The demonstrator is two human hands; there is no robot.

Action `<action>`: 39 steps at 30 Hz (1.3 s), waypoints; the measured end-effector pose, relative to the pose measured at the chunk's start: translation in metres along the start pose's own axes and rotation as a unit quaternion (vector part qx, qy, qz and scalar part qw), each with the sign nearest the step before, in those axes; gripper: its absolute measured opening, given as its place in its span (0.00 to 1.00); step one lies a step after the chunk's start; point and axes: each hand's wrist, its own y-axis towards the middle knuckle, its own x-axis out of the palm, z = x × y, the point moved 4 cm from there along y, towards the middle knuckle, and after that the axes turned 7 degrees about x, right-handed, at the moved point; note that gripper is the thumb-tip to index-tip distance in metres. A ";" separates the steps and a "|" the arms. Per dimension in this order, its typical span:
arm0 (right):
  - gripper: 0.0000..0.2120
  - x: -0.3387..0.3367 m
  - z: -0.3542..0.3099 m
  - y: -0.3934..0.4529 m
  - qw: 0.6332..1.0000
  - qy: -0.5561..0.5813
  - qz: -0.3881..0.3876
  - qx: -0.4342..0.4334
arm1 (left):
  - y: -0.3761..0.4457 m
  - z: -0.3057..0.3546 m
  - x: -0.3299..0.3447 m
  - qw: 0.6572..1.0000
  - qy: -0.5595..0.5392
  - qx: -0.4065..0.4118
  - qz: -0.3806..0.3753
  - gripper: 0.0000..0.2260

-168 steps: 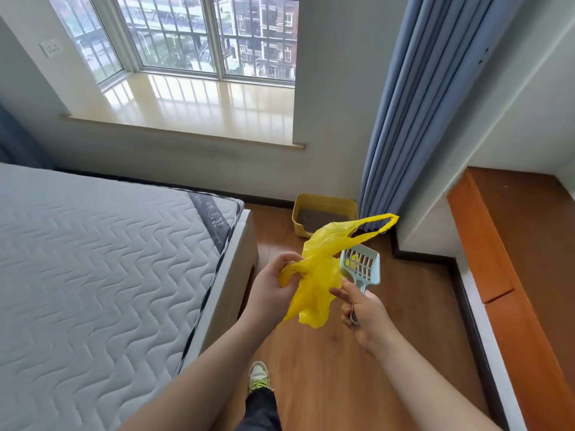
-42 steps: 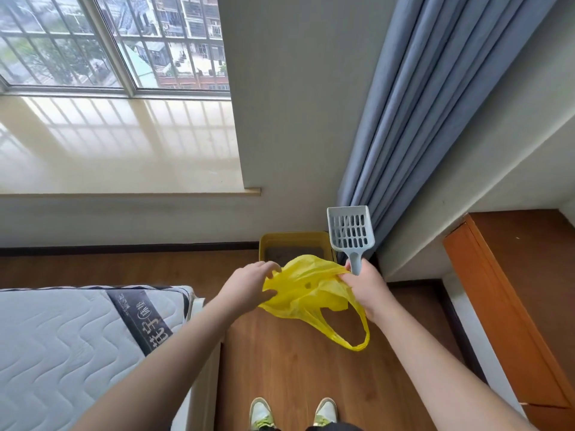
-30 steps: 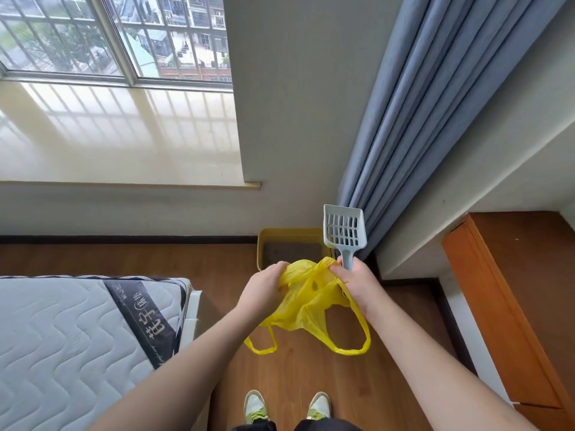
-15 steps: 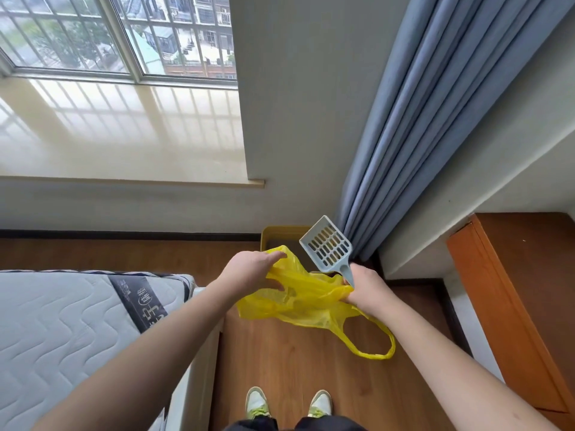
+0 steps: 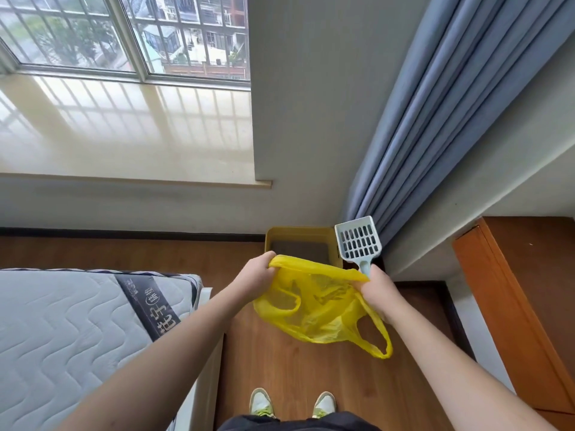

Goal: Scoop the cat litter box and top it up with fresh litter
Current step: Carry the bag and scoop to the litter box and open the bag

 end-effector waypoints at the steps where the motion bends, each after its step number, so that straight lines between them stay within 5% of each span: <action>1: 0.07 0.003 -0.003 -0.003 1.000 0.019 -0.015 -0.008 | -0.002 0.000 -0.001 0.999 -0.043 -0.018 0.024 0.08; 6: 0.09 0.010 -0.014 -0.015 0.993 0.096 -0.071 -0.020 | -0.006 -0.008 -0.007 0.981 -0.167 -0.063 0.079 0.10; 10: 0.09 0.002 -0.014 -0.020 0.987 0.135 -0.090 -0.012 | -0.009 -0.011 -0.010 0.978 -0.195 -0.067 0.023 0.10; 16: 0.11 -0.004 -0.007 -0.027 0.991 0.120 -0.060 -0.023 | -0.021 -0.015 -0.015 0.983 -0.107 -0.084 -0.120 0.14; 21: 0.13 0.006 -0.006 -0.031 0.984 0.143 -0.098 -0.030 | -0.022 -0.017 -0.022 0.986 0.037 -0.004 -0.161 0.12; 24: 0.13 0.013 -0.007 -0.035 0.951 0.274 -0.144 -0.007 | -0.028 -0.020 -0.020 0.986 -0.131 -0.007 -0.104 0.06; 28: 0.04 0.019 -0.014 -0.044 0.911 0.361 -0.198 0.004 | -0.032 -0.007 -0.018 0.911 -0.407 -0.033 -0.061 0.04; 31: 0.09 0.021 -0.011 -0.043 0.909 0.361 -0.208 0.016 | -0.025 -0.020 -0.012 0.892 -0.433 -0.116 -0.062 0.03; 35: 0.14 0.020 -0.001 -0.036 0.926 0.328 -0.186 0.022 | -0.010 -0.038 0.004 0.875 -0.442 -0.194 -0.042 0.14; 39: 0.07 0.012 0.014 -0.025 0.955 0.269 -0.120 0.033 | -0.020 -0.019 0.015 0.882 -0.418 -0.205 -0.076 0.12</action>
